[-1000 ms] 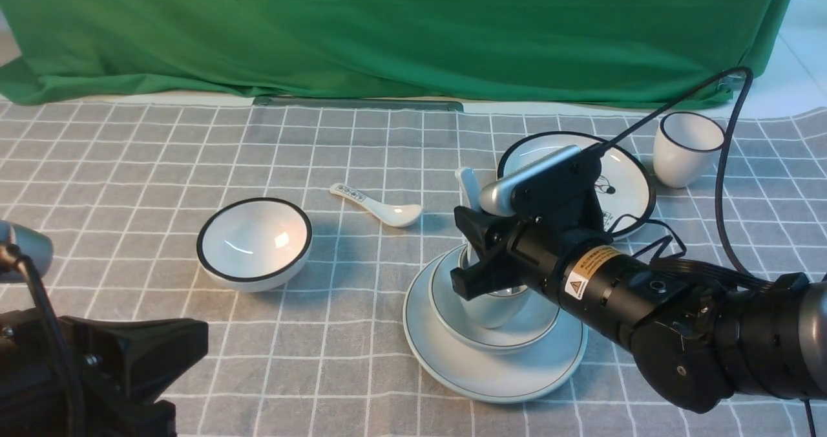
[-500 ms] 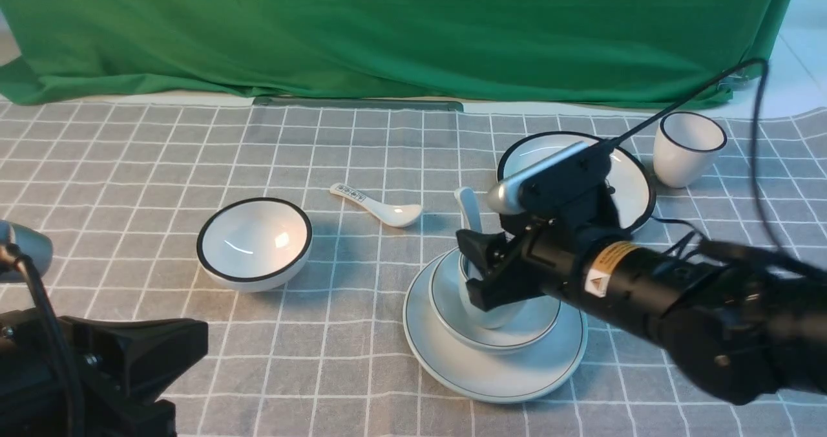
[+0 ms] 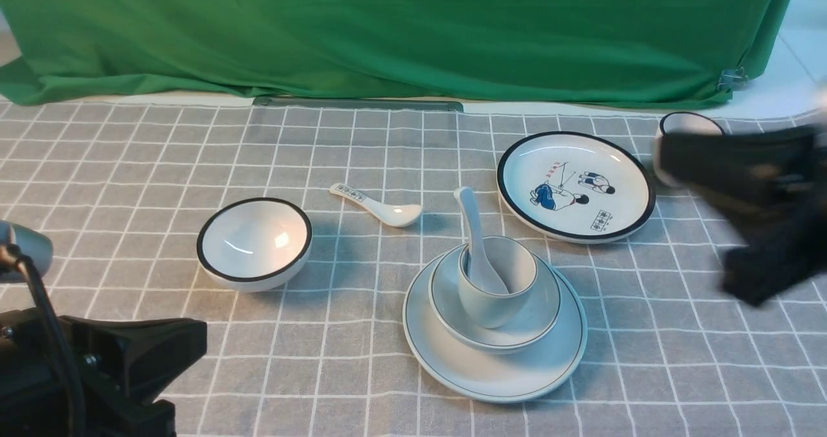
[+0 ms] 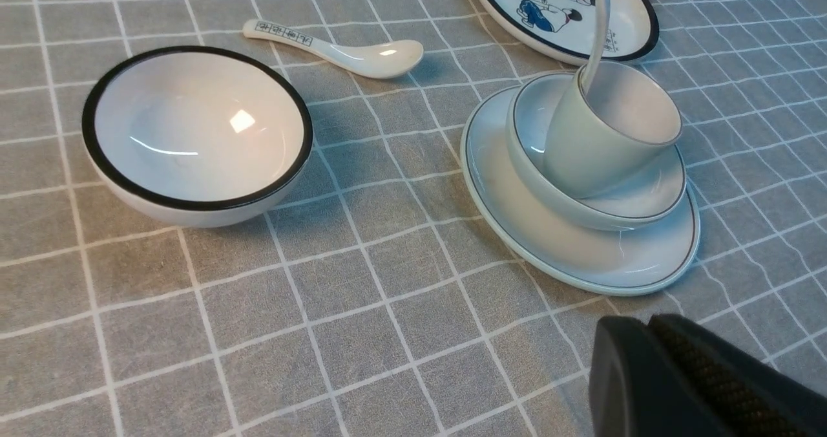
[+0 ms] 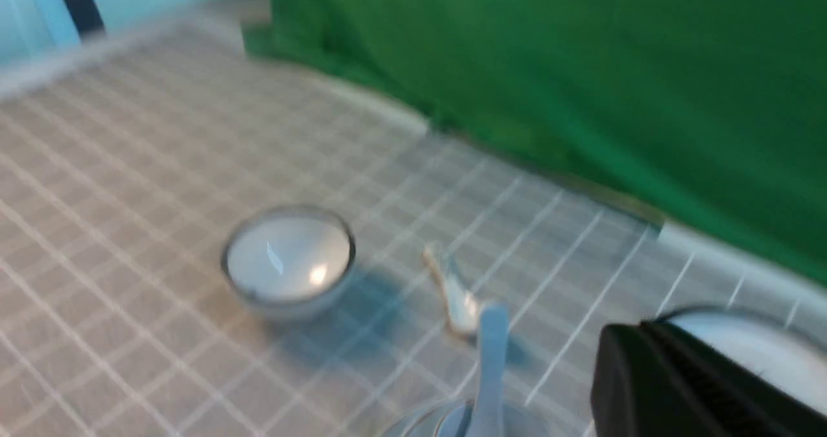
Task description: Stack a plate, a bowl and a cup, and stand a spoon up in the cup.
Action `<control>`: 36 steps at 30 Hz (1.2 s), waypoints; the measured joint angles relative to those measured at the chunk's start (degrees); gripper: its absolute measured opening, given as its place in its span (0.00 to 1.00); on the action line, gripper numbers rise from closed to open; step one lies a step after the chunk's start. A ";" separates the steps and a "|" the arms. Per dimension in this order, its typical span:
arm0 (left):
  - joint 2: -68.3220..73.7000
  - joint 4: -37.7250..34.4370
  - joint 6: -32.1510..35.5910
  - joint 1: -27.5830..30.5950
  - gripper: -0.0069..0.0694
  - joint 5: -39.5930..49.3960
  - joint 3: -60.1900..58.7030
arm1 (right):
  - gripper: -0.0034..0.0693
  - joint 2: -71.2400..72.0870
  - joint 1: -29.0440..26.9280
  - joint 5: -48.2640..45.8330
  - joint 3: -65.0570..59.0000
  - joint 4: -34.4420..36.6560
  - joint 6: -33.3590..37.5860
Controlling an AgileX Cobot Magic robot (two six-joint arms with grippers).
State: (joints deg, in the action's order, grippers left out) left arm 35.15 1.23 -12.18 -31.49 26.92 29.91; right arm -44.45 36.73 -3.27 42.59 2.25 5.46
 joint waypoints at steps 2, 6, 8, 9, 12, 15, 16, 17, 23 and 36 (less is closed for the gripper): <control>0.00 0.00 0.00 0.00 0.10 0.00 0.00 | 0.08 4.52 -0.62 -1.44 -0.05 -0.33 0.00; 0.00 0.00 0.00 0.00 0.10 0.00 0.00 | 0.08 14.33 -2.05 -2.58 -2.42 -0.70 0.00; 0.00 0.00 0.00 0.00 0.10 -0.30 0.00 | 0.08 20.64 -2.94 -2.76 -6.38 -0.75 0.00; 0.00 0.00 0.00 0.00 0.10 -0.47 0.00 | 0.08 23.15 -3.24 -2.70 -8.27 -0.81 0.00; 0.00 0.00 0.00 0.00 0.10 -0.73 0.00 | 0.08 29.97 -3.82 -1.71 -14.21 -0.92 0.00; 0.00 0.00 0.00 0.00 0.10 -0.88 0.00 | 0.08 35.12 -3.93 -0.14 -17.70 -0.92 0.00; 0.00 0.00 0.00 0.00 0.10 -0.94 0.00 | 0.08 37.65 -3.93 0.58 -19.06 -0.92 0.00; 0.00 0.14 0.00 0.00 0.10 -0.94 0.00 | 0.08 39.66 -3.93 0.76 -19.73 -0.92 0.00; 0.00 0.64 0.00 0.00 0.10 -1.25 0.00 | 0.09 42.87 -3.93 4.23 -19.96 -0.92 -0.05; 0.00 0.64 0.00 0.00 0.10 -3.72 0.00 | 0.14 42.95 -3.97 4.62 -19.96 -0.92 -0.05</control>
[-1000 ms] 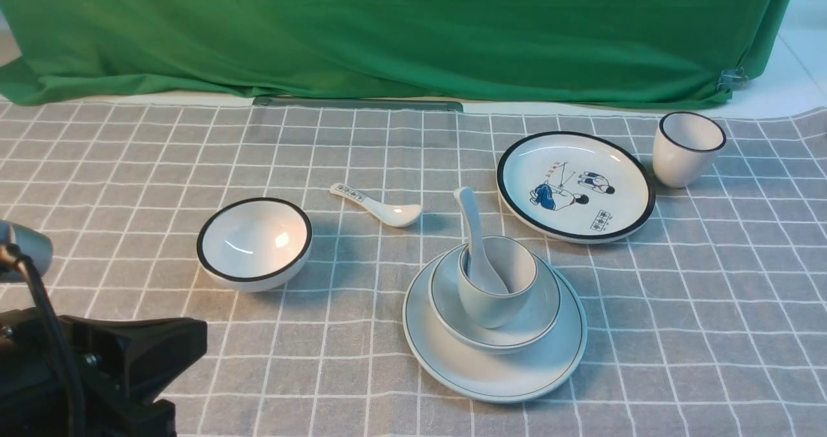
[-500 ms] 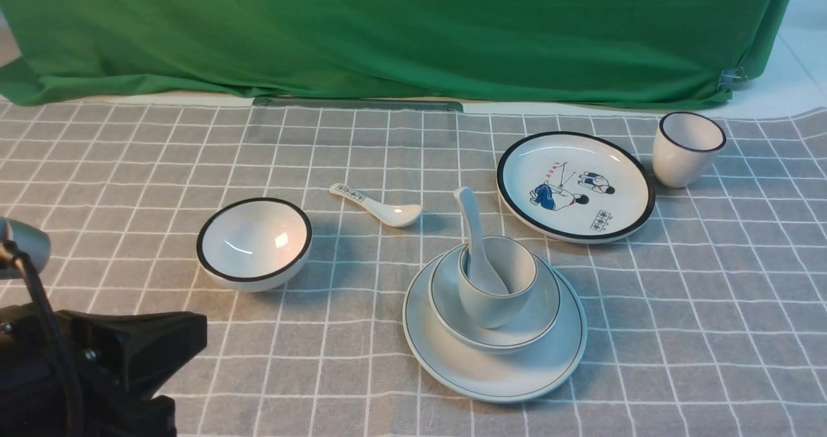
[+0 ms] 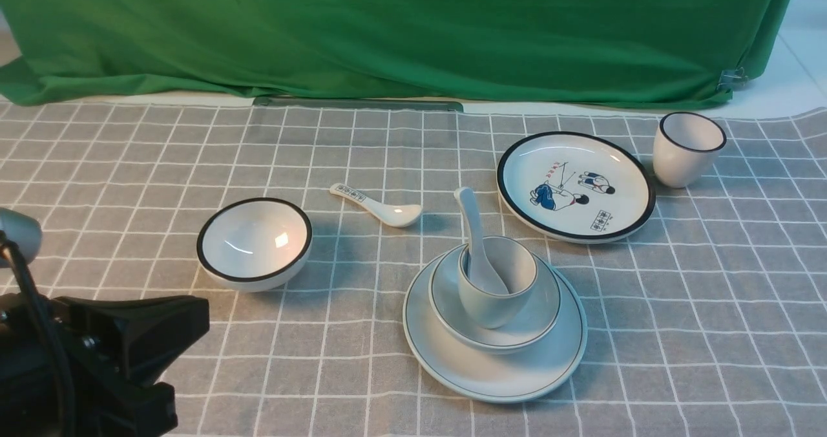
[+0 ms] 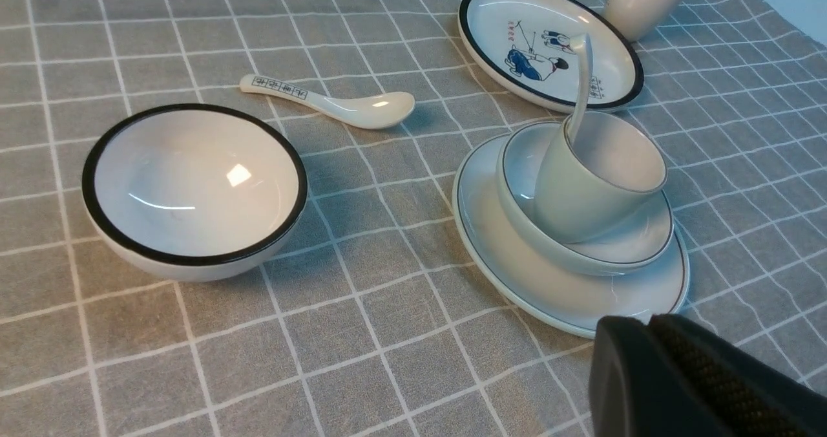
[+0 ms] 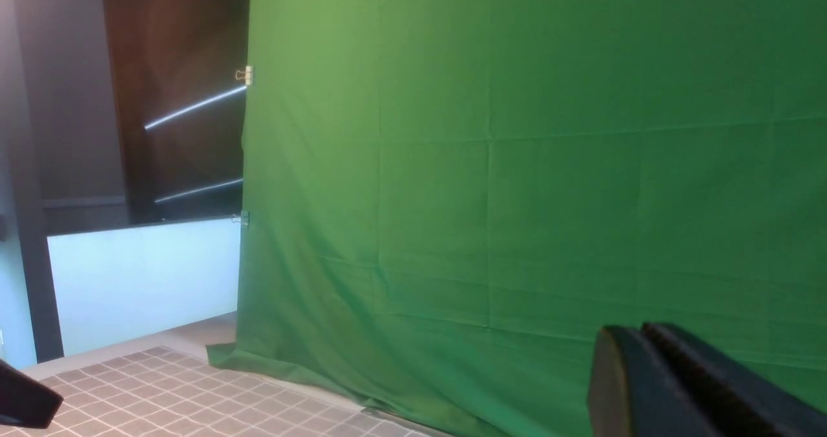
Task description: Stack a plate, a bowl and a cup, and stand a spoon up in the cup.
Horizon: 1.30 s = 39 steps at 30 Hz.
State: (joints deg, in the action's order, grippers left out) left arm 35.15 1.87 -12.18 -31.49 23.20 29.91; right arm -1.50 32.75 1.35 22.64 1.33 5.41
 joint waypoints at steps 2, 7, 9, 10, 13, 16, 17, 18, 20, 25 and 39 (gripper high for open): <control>0.00 0.00 0.00 0.00 0.10 0.00 0.00 | 0.15 0.00 0.00 0.00 0.00 0.00 0.00; 0.00 0.00 0.00 0.00 0.10 0.00 0.00 | 0.16 0.00 0.00 0.00 0.00 0.00 0.00; 0.00 0.00 0.00 0.00 0.10 0.00 0.00 | 0.16 0.00 0.00 0.00 0.00 0.00 0.00; 0.00 0.00 0.00 0.00 0.10 0.00 0.00 | 0.17 0.00 0.00 0.00 0.00 0.00 0.00; 0.00 1.09 0.75 0.00 0.10 0.00 0.00 | 0.17 0.00 0.00 0.00 0.00 0.00 0.00; -0.06 1.58 2.51 0.00 0.10 0.00 0.00 | 0.17 0.00 0.00 0.00 0.00 0.00 0.00; -0.25 1.62 3.41 0.06 0.10 0.00 -0.02 | 0.17 0.00 0.00 0.00 0.00 0.00 0.00; -0.87 1.37 5.72 0.38 0.10 -0.31 -0.27 | 0.17 0.00 0.00 0.00 0.00 0.00 0.00; -3.65 -0.46 9.81 2.43 0.10 -4.10 -2.48 | 0.17 0.00 0.00 0.00 0.00 0.00 0.00; -11.53 -4.83 13.90 10.03 0.10 -14.38 -10.35 | 0.18 0.00 0.00 0.00 0.00 0.00 0.00; -34.50 -12.97 17.78 31.81 0.10 -17.60 -30.24 | 0.23 0.00 0.00 0.00 0.00 0.00 0.00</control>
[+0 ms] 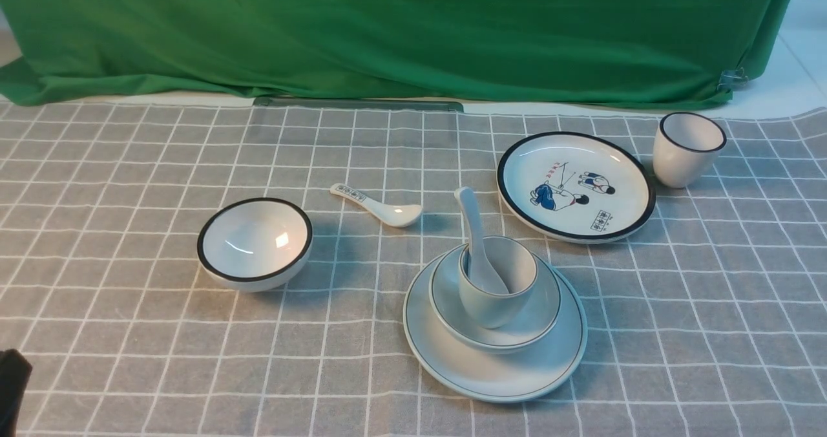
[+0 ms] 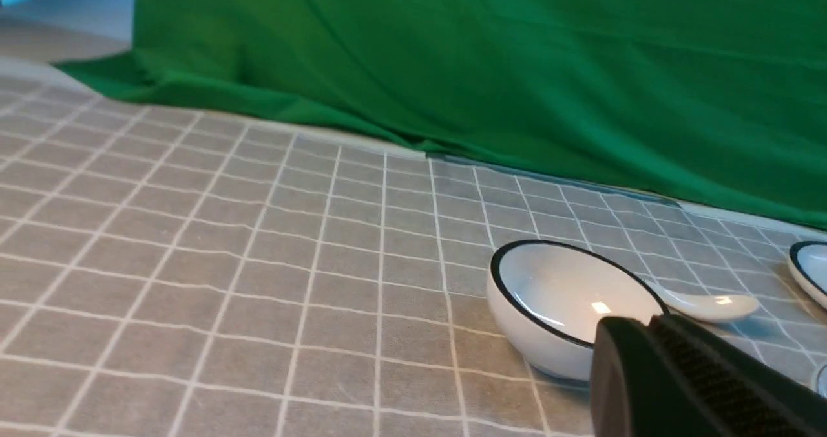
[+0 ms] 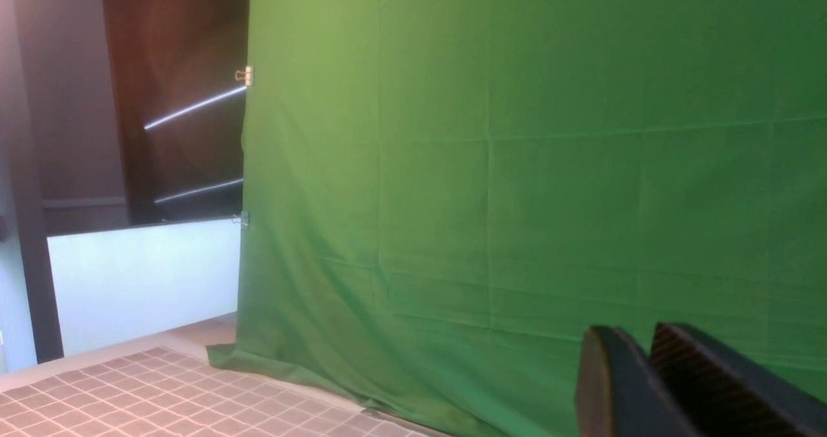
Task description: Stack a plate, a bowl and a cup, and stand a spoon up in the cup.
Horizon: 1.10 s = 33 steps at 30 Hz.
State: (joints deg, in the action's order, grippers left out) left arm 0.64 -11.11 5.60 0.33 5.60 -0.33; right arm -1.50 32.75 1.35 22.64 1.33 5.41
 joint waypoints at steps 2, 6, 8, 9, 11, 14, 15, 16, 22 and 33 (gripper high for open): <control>-0.48 1.16 0.39 0.19 0.10 1.80 0.00 | 0.23 0.00 0.00 0.05 0.00 0.00 0.00; -0.54 4.06 2.32 0.26 0.10 6.56 -0.05 | 0.24 0.00 0.00 0.05 0.00 0.00 0.00; -0.54 4.40 2.83 0.26 0.10 7.21 -0.05 | 0.25 0.00 0.00 0.05 0.00 0.00 0.00; -0.54 4.46 2.83 0.26 0.10 7.26 -0.05 | 0.25 0.00 0.00 0.05 0.00 0.00 -0.13; -0.54 4.57 2.88 0.26 0.10 7.26 -0.05 | 0.26 0.00 0.00 0.05 0.00 0.00 -0.15; -0.54 4.57 2.88 0.26 0.10 7.26 -0.05 | 0.26 0.00 0.00 0.05 0.00 0.00 -0.19; -0.54 4.57 2.95 0.26 0.10 7.26 -0.05 | 0.27 0.00 0.00 0.05 0.00 0.00 -0.19; -0.54 4.57 2.95 0.26 0.10 7.26 -0.05 | 0.27 0.00 0.00 0.05 0.00 0.00 -0.19; -0.54 4.73 3.00 0.26 0.10 7.26 -0.05 | 0.27 0.00 0.00 0.05 0.00 0.00 -0.31; -0.54 4.80 3.00 0.26 0.10 7.28 -0.05 | 0.32 0.00 0.00 0.05 0.00 0.00 -0.33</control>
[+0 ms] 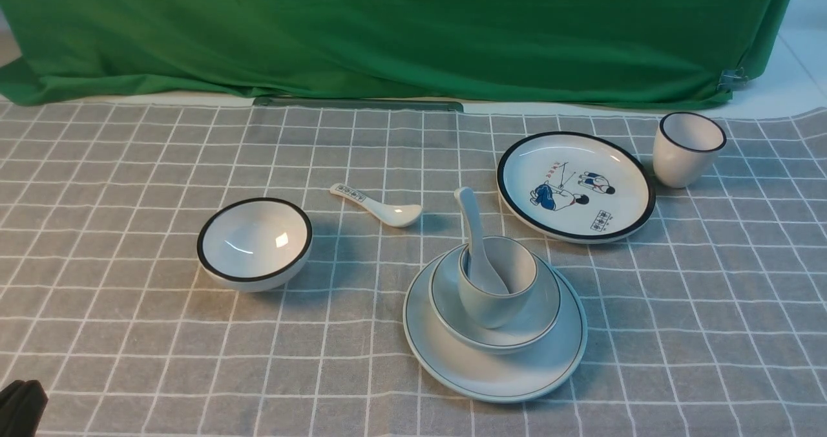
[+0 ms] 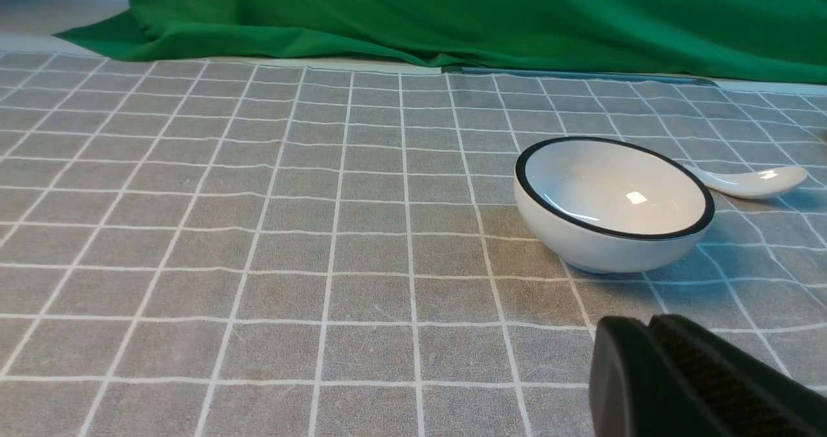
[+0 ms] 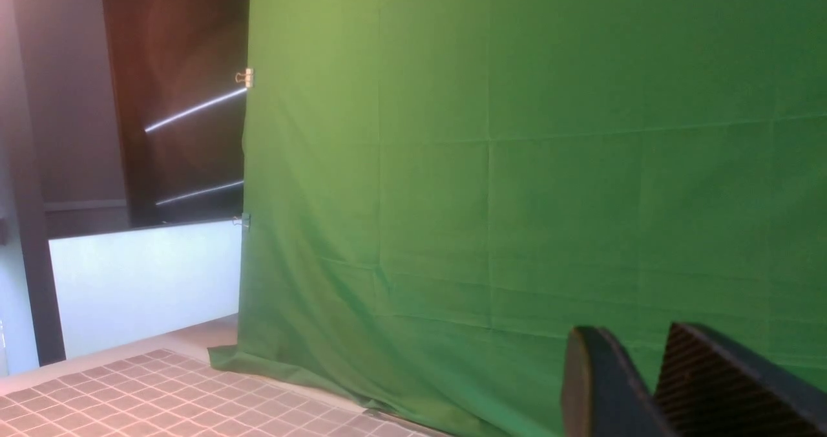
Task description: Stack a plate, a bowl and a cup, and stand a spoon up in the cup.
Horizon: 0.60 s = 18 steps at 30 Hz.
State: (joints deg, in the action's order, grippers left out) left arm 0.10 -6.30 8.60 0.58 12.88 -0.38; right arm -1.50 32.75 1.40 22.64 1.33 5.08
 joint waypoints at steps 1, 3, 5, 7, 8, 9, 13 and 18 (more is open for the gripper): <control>0.00 0.00 0.00 0.00 0.10 0.00 0.00 | 0.32 0.00 0.00 0.00 0.00 0.00 0.00; 0.00 0.00 0.00 0.00 0.10 0.00 0.00 | 0.33 0.00 0.00 0.07 0.00 0.00 0.00; 0.00 0.00 0.00 0.00 0.10 0.00 0.00 | 0.34 0.00 0.00 0.07 0.00 0.00 0.00; 0.00 0.00 0.00 0.00 0.10 0.00 0.00 | 0.34 0.00 0.00 0.36 0.00 0.00 0.00; 0.00 0.00 0.00 0.00 0.11 0.00 0.00 | 0.34 0.00 0.00 0.63 0.00 0.00 0.00; 0.00 0.00 0.00 0.00 0.10 0.00 0.00 | 0.34 0.00 0.00 0.76 0.00 0.00 -0.04; 0.00 0.00 0.00 0.00 0.11 0.05 0.00 | 0.34 -0.11 0.00 -1.40 0.00 0.00 -0.69; 0.00 0.00 0.00 0.00 0.11 0.05 0.00 | 0.36 -1.51 0.00 -9.98 -0.31 -0.73 1.13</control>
State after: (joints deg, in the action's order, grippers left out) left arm 0.10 -6.30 8.60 0.58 12.93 -0.38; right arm -3.01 32.75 -8.58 22.33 0.60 6.21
